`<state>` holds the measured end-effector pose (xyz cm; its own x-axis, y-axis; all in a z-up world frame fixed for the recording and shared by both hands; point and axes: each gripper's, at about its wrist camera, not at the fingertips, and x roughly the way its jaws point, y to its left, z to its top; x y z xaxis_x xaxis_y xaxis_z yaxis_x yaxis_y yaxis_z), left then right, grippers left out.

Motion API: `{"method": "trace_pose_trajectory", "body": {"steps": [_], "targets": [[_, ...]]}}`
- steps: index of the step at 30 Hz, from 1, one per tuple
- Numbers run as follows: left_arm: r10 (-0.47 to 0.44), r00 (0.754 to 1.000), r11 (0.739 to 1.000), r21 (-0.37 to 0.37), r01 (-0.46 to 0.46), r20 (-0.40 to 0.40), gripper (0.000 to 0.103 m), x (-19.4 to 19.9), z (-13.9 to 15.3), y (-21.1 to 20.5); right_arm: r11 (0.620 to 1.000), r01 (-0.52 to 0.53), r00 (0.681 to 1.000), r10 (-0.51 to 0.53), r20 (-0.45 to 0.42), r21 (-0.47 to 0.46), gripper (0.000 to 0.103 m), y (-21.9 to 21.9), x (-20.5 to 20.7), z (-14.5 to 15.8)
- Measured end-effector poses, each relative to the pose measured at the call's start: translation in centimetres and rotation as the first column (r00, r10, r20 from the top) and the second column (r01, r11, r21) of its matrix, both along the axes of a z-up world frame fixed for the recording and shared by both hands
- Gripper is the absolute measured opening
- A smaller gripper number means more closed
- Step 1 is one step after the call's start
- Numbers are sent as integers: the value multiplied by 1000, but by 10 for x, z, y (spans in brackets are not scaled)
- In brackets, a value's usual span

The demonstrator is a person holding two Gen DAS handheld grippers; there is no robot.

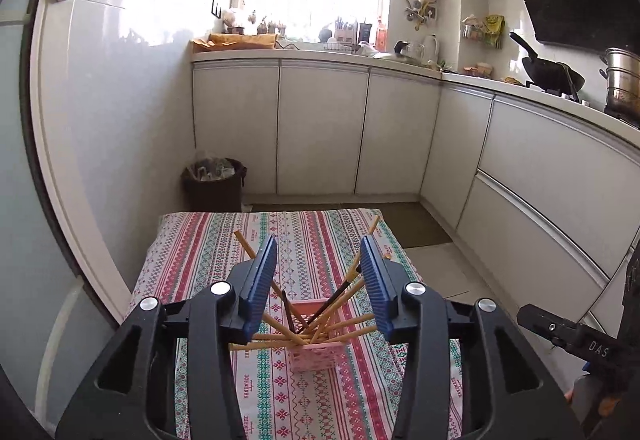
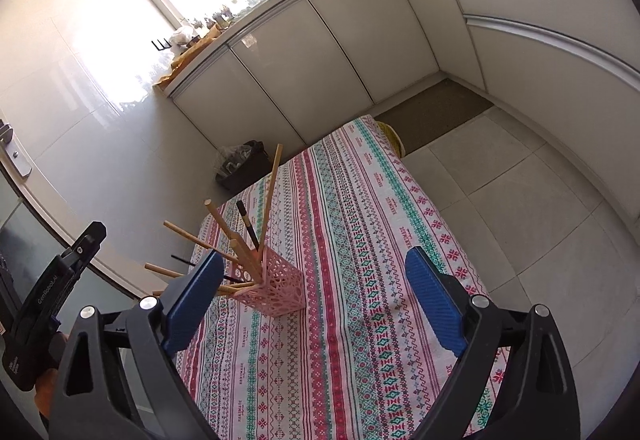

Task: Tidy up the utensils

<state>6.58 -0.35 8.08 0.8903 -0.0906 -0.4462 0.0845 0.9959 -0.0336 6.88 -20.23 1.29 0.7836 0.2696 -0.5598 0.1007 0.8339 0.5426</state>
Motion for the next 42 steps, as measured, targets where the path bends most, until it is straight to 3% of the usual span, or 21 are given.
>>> {"method": "trace_pose_trajectory", "body": {"steps": [2,4,8,15,19,26,33,37,42], "targets": [[38,999,999,2,-38,10,68,-9,1,0,999,21,999,-19,49,-39,90,9,-7,12],[67,997,998,-1,-67,35,81,-22,2,-1,997,41,994,-33,105,-72,94,19,-17,27],[127,990,992,18,-129,64,96,-49,4,-2,987,91,982,-66,180,-133,96,35,-37,49],[177,983,984,5,-178,54,96,-88,15,10,975,148,981,-122,153,-168,96,41,-74,59],[183,980,983,12,-184,72,96,-117,24,13,957,159,983,-130,130,-243,96,50,-95,70],[200,974,977,59,-207,107,96,-164,37,14,936,199,972,-152,177,-290,96,65,-141,94],[214,968,973,56,-223,131,96,-200,48,15,886,272,958,-214,188,-376,96,75,-176,115],[222,965,973,36,-229,138,96,-213,50,15,835,328,942,-255,217,-442,96,78,-196,126],[228,963,972,25,-234,140,96,-222,53,11,824,349,935,-273,226,-447,96,72,-209,130]]}}
